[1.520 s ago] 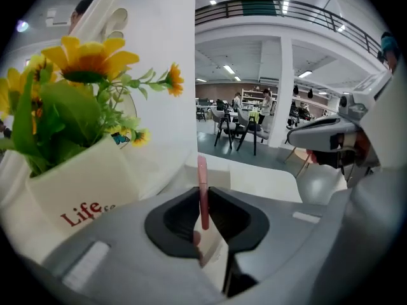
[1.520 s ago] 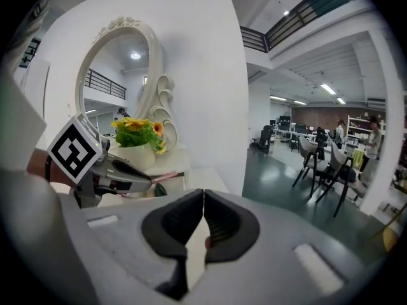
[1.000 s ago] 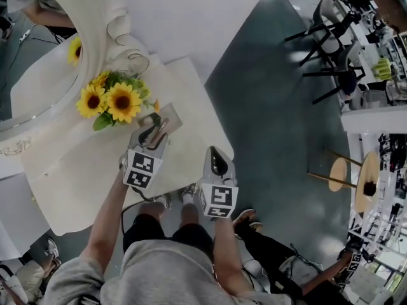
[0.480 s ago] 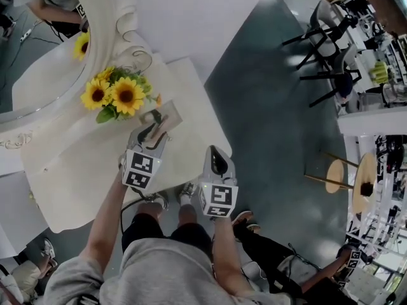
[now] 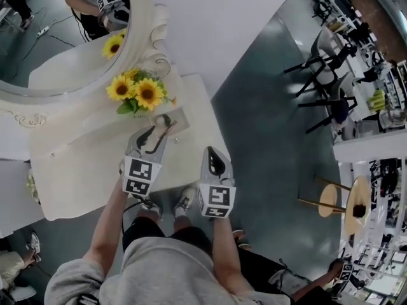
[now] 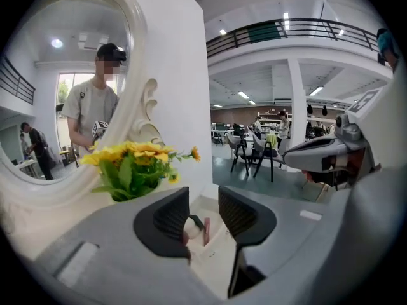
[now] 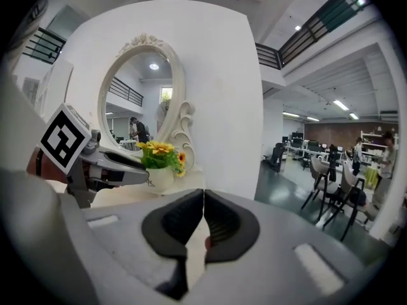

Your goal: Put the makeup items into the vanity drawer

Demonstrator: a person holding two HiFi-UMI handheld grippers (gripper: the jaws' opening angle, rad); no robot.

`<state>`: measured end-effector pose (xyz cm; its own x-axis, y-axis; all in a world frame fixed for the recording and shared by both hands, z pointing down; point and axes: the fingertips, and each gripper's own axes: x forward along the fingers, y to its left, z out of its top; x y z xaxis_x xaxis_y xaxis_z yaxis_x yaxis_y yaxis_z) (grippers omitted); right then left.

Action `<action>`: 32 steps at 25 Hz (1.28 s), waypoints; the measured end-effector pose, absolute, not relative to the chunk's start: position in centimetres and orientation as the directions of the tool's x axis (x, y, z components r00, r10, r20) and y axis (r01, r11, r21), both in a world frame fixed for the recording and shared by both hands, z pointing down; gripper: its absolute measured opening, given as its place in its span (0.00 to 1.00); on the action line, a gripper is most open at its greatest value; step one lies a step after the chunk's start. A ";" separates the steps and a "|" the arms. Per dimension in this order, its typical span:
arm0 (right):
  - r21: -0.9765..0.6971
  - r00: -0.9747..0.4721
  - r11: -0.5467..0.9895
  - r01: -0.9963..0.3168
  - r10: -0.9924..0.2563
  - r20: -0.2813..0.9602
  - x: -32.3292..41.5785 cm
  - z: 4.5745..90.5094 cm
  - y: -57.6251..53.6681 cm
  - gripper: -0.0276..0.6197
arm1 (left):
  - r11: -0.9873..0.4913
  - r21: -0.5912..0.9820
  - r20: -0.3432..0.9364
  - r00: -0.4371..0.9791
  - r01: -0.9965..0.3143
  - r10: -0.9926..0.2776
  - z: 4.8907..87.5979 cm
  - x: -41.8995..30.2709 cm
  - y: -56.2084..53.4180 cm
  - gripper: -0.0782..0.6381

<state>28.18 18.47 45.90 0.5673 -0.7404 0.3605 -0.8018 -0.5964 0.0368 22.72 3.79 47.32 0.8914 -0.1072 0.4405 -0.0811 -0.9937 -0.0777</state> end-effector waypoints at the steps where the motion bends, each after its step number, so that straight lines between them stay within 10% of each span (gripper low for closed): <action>1: 0.040 0.558 -0.583 -0.811 -0.752 0.351 27.9 45.4 18.0 0.05 | -0.992 -0.078 0.428 0.895 -0.099 -0.123 46.7 22.2 3.6 0.33; 32: 0.084 0.094 -0.081 -0.993 -0.982 0.164 8.3 35.6 1.1 0.05 | -0.768 -0.074 0.245 0.735 -0.636 -0.633 36.0 -3.5 -5.8 0.14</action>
